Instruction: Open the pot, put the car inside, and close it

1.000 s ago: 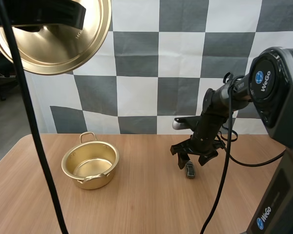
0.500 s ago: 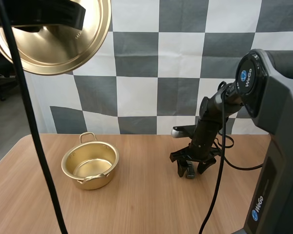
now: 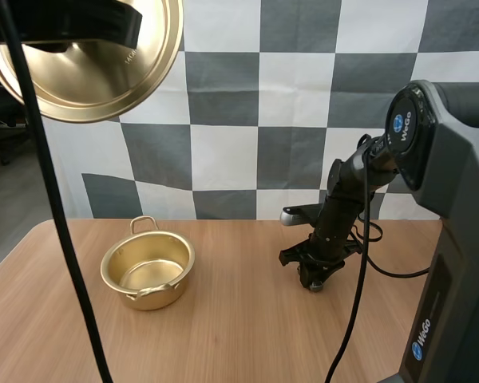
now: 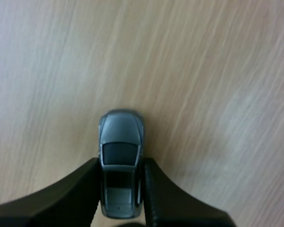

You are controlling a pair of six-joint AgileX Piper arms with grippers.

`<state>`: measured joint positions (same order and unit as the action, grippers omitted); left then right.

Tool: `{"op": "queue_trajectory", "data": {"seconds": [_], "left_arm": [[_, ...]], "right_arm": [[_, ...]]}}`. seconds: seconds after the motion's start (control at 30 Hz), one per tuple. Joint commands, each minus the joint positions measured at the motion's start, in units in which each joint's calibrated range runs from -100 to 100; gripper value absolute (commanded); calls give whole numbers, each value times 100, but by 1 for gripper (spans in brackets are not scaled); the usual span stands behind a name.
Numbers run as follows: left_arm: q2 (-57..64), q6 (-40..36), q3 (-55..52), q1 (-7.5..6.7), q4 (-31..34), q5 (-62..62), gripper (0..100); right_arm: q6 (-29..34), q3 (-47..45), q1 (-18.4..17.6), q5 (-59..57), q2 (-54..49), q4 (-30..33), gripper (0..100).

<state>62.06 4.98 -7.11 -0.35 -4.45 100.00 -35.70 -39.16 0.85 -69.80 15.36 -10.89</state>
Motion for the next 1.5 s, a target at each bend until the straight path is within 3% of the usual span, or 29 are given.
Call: {"op": "queue_trajectory", "data": {"seconds": [0.0, 0.17, 0.37, 0.43, 0.77, 1.27, 1.47], "left_arm": [[2, 4, 3, -3, -1, 0, 0], [48, 2, 3, -3, -1, 0, 0], [350, 2, 3, -3, -1, 0, 0], [521, 2, 3, -3, -1, 0, 0], [1548, -52, 3, -3, 572, 0, 0], [2112, -261, 3, -3, 794, 0, 0], [2140, -305, 3, -3, 805, 0, 0]], "right_arm": [[-194, -8, 1, -84, -7, -35, 0], [-1026, 330, 1, -972, -296, -764, 0], [-1877, 1247, 1, -2883, -1368, -2083, 0], [-2080, 1633, 1, -3020, -1710, -2318, 0], [-2288, 3090, -116, -3020, -2163, -2211, 0], [-2326, 3232, -1578, -3020, -1324, -2435, 0], [-2381, 3232, -1846, -3020, -934, -2463, 0]]}}
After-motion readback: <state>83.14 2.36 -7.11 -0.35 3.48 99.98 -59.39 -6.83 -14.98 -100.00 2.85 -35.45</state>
